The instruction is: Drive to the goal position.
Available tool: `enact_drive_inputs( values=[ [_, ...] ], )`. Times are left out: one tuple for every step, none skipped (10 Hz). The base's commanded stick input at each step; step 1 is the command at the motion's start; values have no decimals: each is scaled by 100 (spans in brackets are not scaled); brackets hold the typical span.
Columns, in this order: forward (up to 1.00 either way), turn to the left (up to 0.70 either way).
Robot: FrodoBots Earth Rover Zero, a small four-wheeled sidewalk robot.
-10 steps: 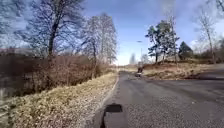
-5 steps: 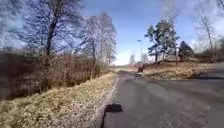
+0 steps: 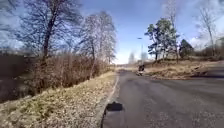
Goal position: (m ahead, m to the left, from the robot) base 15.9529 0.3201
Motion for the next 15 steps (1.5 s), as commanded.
enact_drive_inputs(
  values=[
    [70,-11],
    [70,-11],
    [70,-12],
    [70,-12],
    [70,-13],
    [70,-15],
    [70,-16],
    [70,-18],
    [70,-19],
    [70,-20],
    [70,-21],
    [70,-20],
    [70,-17],
    [70,-14],
    [70,-6]
  ],
)
